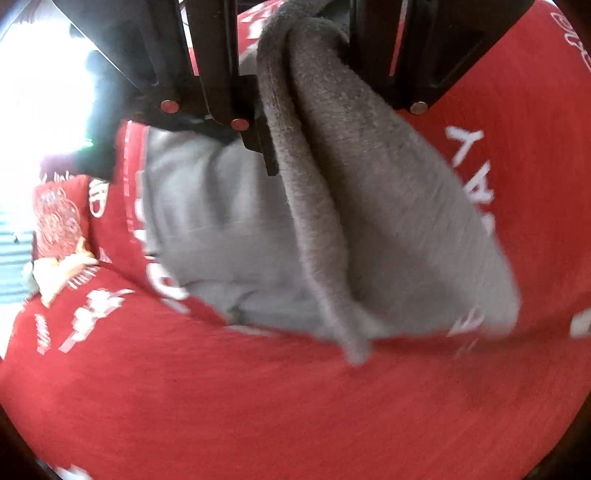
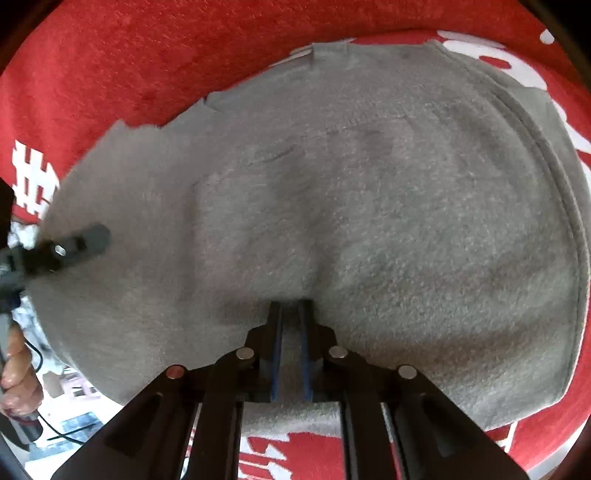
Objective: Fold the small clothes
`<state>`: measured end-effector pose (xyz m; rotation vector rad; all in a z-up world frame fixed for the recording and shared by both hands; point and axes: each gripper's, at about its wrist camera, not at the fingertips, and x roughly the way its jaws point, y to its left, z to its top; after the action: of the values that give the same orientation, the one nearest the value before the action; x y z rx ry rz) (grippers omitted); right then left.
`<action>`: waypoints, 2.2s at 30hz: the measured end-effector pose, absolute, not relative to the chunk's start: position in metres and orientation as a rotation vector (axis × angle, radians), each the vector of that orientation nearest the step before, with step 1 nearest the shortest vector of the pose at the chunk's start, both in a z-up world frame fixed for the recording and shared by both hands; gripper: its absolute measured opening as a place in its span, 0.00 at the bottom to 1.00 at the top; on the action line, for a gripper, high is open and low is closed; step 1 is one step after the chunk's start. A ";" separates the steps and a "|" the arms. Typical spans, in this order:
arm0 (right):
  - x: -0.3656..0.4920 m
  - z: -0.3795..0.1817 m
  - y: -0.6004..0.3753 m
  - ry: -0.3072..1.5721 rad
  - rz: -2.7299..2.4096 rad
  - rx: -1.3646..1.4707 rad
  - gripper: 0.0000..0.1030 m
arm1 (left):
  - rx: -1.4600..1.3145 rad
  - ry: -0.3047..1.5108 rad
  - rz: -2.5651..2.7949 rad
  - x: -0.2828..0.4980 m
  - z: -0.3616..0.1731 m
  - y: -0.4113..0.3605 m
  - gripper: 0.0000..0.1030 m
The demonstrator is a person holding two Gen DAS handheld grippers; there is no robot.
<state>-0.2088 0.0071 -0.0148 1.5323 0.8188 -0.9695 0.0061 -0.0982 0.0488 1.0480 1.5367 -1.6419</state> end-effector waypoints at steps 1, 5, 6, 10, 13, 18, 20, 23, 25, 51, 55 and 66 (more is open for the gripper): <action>-0.215 -0.015 0.008 0.787 -0.952 1.567 0.12 | 1.050 1.522 -1.670 -0.006 0.059 -0.100 0.16; -0.262 -0.004 0.017 0.623 -0.962 1.671 0.12 | 1.059 1.466 -1.776 -0.068 0.092 -0.107 0.16; -0.275 -0.001 0.021 0.586 -0.971 1.684 0.12 | 1.067 1.450 -1.796 -0.084 0.097 -0.108 0.16; -0.339 0.010 0.040 0.400 -1.012 1.738 0.15 | 1.165 1.327 -1.841 -0.165 0.101 -0.110 0.16; -0.374 0.001 0.052 0.279 -1.020 1.808 0.22 | 1.272 1.236 -1.867 -0.222 0.084 -0.103 0.17; -0.405 -0.029 0.073 0.109 -0.971 1.960 0.25 | 1.434 1.189 -1.811 -0.274 0.040 -0.081 0.38; -0.401 -0.038 0.079 0.086 -0.951 1.992 0.25 | 1.374 1.267 -1.828 -0.274 0.043 -0.076 0.49; -0.402 -0.043 0.082 0.040 -0.920 2.007 0.31 | 1.339 1.267 -1.866 -0.280 0.058 -0.072 0.51; -0.405 -0.046 0.082 0.007 -0.905 2.015 0.35 | 1.330 1.259 -1.914 -0.286 0.070 -0.071 0.51; -0.446 -0.040 0.033 -0.089 -0.806 2.048 0.23 | 1.235 1.231 -1.443 -0.131 0.044 -0.062 0.70; -0.438 -0.003 0.023 0.082 -0.866 1.874 0.16 | 1.237 1.208 -1.477 -0.134 0.052 -0.061 0.70; -0.455 -0.006 0.056 0.302 -1.046 1.840 0.41 | 1.299 1.173 -1.492 -0.132 0.047 -0.051 0.70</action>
<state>-0.4552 0.0559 -0.0055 1.8405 0.3019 -1.0464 -0.1319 -0.0508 0.0470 1.2988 1.1725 -1.4924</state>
